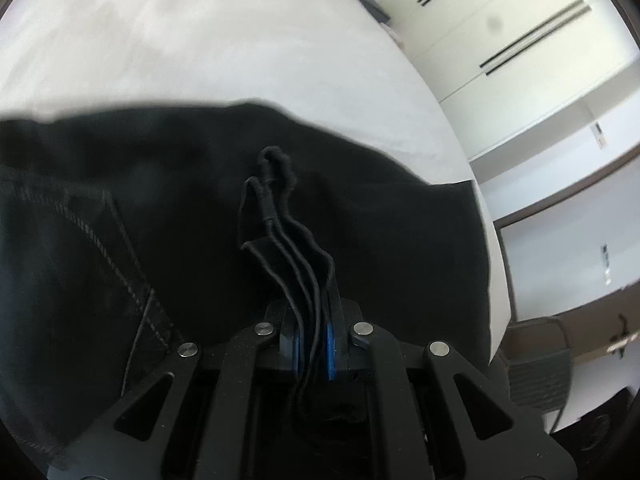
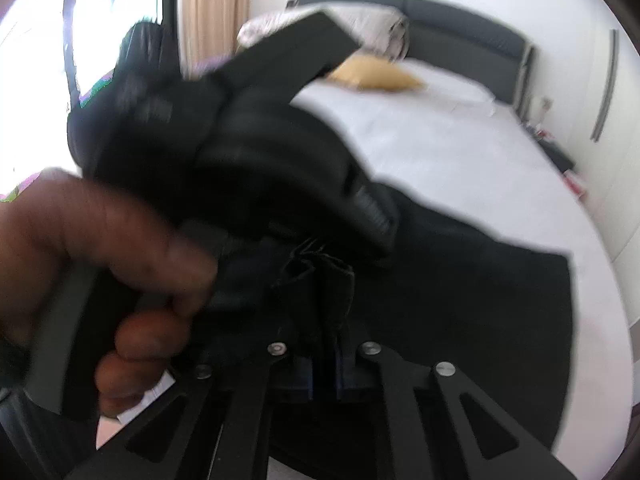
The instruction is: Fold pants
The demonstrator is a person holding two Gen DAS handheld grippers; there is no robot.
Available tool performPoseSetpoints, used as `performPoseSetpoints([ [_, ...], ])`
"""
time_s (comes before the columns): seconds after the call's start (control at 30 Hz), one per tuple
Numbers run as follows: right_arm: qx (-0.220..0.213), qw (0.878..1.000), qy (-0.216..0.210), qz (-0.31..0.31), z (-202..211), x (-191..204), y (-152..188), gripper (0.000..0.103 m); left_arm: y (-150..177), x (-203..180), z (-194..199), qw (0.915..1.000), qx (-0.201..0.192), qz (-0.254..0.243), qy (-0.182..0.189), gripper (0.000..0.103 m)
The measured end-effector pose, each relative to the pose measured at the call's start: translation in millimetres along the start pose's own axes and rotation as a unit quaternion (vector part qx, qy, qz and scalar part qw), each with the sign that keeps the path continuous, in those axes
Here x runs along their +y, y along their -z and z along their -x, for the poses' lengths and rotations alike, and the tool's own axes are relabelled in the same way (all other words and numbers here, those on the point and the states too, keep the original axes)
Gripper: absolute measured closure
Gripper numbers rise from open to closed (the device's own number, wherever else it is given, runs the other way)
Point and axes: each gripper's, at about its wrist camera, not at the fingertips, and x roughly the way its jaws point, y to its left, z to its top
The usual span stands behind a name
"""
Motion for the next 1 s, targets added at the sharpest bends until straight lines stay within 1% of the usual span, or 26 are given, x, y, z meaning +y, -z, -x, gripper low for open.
performPoseSetpoints([
  [0.07,-0.001,1.000,-0.008,-0.011,1,-5,6,0.087,3,2,2,1.0000,-0.008,0.004,0.004,0.095],
  [0.13,-0.002,0.999,-0.025,-0.024,6,-12,7,0.081,5,3,6,1.0000,-0.007,0.003,-0.001,0.095],
  [0.17,0.003,0.999,-0.031,-0.029,9,-16,8,0.071,6,3,7,1.0000,-0.005,0.003,-0.003,0.095],
  [0.2,0.007,0.999,-0.039,-0.033,13,-19,9,0.057,6,2,9,1.0000,-0.004,0.002,-0.008,0.094],
  [0.23,0.008,0.998,-0.047,-0.038,18,-21,9,0.053,6,1,12,0.9999,-0.003,0.000,-0.015,0.093],
  [0.27,0.003,0.997,-0.066,-0.050,30,-27,12,0.050,0,-6,8,0.9996,-0.006,-0.003,-0.027,0.092],
  [0.3,-0.004,0.995,-0.081,-0.058,41,-32,15,0.047,-1,-11,8,0.9992,-0.009,-0.008,-0.038,0.089],
  [0.33,-0.014,0.993,-0.097,-0.068,58,-41,20,0.045,-3,-12,12,0.9986,-0.013,-0.012,-0.049,0.083],
  [0.37,-0.021,0.992,-0.104,-0.076,68,-49,23,0.041,-2,-10,22,0.9979,-0.019,-0.013,-0.061,0.076],
  [0.43,-0.041,0.986,-0.115,-0.110,93,-76,31,0.041,-2,-5,43,0.9956,-0.033,-0.008,-0.087,0.074],
  [0.5,-0.063,0.976,-0.128,-0.166,113,-118,37,0.041,0,-4,64,0.9927,-0.056,-0.004,-0.106,0.074],
  [0.53,-0.074,0.968,-0.138,-0.197,119,-141,40,0.041,1,-7,72,0.9920,-0.067,-0.003,-0.107,0.074],
  [0.63,-0.090,0.949,-0.168,-0.250,118,-183,43,0.041,4,-31,90,0.9925,-0.097,-0.017,-0.072,0.074],
  [0.67,-0.089,0.939,-0.186,-0.275,112,-198,44,0.041,6,-42,90,0.9931,-0.100,-0.027,-0.055,0.074],
  [0.7,-0.088,0.930,-0.202,-0.293,105,-208,43,0.041,9,-51,85,0.9941,-0.095,-0.035,-0.039,0.074],
  [0.73,-0.087,0.921,-0.220,-0.311,97,-215,42,0.041,12,-59,74,0.9955,-0.082,-0.043,-0.023,0.070],
  [0.77,-0.085,0.908,-0.247,-0.328,85,-224,43,0.041,17,-65,59,0.9966,-0.063,-0.052,-0.014,0.062],
  [0.8,-0.082,0.901,-0.262,-0.337,76,-227,44,0.041,22,-67,46,0.9970,-0.049,-0.057,-0.016,0.061],
  [0.83,-0.074,0.897,-0.265,-0.346,65,-230,47,0.041,28,-66,32,0.9976,-0.033,-0.056,-0.022,0.061],
  [0.87,-0.059,0.897,-0.255,-0.358,53,-232,48,0.041,35,-63,18,0.9985,-0.012,-0.049,-0.021,0.061],
  [0.9,-0.041,0.895,-0.254,-0.363,41,-230,53,0.041,42,-60,9,0.9989,0.001,-0.045,-0.017,0.061],
  [0.93,-0.018,0.897,-0.250,-0.365,26,-235,62,0.041,50,-57,6,0.9987,-0.001,-0.049,-0.018,0.061],
  [0.97,-0.004,0.900,-0.234,-0.367,20,-242,69,0.046,56,-57,8,0.9980,-0.012,-0.059,-0.017,0.061],
  [1.0,-0.001,0.900,-0.235,-0.366,18,-245,75,0.060,61,-56,11,0.9977,-0.014,-0.064,-0.015,0.061],
])
